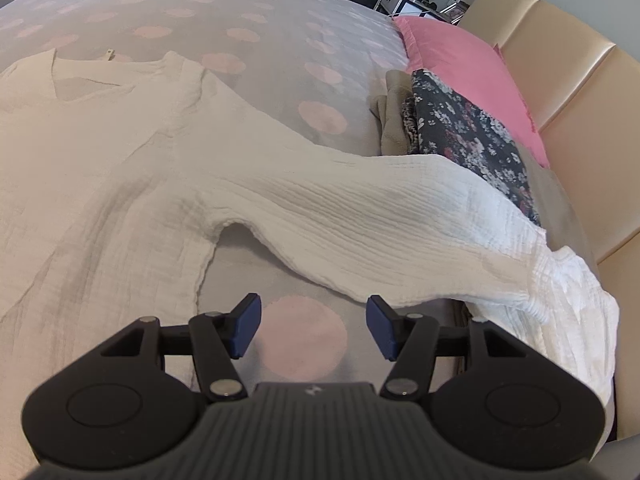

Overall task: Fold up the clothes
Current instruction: 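Grasp the hem with both grippers, lift and lay the shirt flat, open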

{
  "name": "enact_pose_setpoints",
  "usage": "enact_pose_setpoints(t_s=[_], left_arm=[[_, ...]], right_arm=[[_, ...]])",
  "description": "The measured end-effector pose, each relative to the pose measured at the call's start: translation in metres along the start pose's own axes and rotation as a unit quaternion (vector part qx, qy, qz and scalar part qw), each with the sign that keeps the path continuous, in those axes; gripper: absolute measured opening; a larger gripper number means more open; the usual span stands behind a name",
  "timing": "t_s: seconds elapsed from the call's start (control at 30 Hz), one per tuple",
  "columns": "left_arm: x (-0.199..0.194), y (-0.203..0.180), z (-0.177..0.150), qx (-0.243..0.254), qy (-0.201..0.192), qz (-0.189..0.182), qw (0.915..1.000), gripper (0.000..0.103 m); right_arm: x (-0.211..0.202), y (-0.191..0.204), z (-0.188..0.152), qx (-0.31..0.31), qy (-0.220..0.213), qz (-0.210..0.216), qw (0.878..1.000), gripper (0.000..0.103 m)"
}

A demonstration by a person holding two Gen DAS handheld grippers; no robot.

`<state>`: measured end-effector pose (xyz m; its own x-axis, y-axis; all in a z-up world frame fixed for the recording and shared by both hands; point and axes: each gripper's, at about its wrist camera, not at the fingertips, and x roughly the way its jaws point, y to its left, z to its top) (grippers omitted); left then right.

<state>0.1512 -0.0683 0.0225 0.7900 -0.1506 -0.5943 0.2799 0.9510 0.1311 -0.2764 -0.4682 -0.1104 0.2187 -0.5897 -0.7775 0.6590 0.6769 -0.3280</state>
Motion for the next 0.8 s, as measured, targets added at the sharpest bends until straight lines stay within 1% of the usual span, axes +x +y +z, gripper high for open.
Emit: enact_pose_setpoints(t_s=[0.03,0.1,0.23,0.27,0.3,0.43,0.5,0.6,0.7,0.8], left_arm=[[-0.001,-0.010,0.000,0.020,0.002,-0.017,0.9996,0.025],[0.004,-0.034,-0.001,0.062,0.021,-0.056,0.9963,0.030],[0.020,-0.090,-0.006,0.132,0.054,-0.126,0.9817,0.034],[0.026,-0.105,-0.006,0.144,0.061,-0.141,0.9776,0.039],[0.033,-0.119,-0.007,0.153,0.068,-0.153,0.9740,0.042],[0.064,-0.168,-0.008,0.169,0.099,-0.193,0.9613,0.042],[0.082,-0.190,-0.010,0.174,0.108,-0.207,0.9567,0.042],[0.106,-0.218,-0.012,0.179,0.121,-0.218,0.9518,0.045],[0.132,-0.240,-0.016,0.193,0.136,-0.218,0.9470,0.045],[0.155,-0.250,-0.020,0.199,0.143,-0.212,0.9460,0.045]], right_arm=[[0.002,-0.002,0.003,0.003,0.002,0.009,1.000,0.062],[0.007,-0.007,0.009,0.008,0.006,0.025,1.000,0.062],[0.018,-0.021,0.026,0.039,0.008,0.054,0.998,0.062],[0.022,-0.026,0.031,0.051,0.007,0.061,0.997,0.062],[0.026,-0.029,0.036,0.058,0.004,0.065,0.996,0.062],[0.049,-0.037,0.063,0.068,-0.006,0.076,0.995,0.062],[0.061,-0.039,0.078,0.073,-0.013,0.086,0.994,0.062],[0.085,-0.038,0.105,0.076,-0.023,0.102,0.992,0.062],[0.112,-0.033,0.129,0.076,-0.029,0.112,0.990,0.062],[0.140,-0.026,0.148,0.077,-0.030,0.124,0.989,0.062]])
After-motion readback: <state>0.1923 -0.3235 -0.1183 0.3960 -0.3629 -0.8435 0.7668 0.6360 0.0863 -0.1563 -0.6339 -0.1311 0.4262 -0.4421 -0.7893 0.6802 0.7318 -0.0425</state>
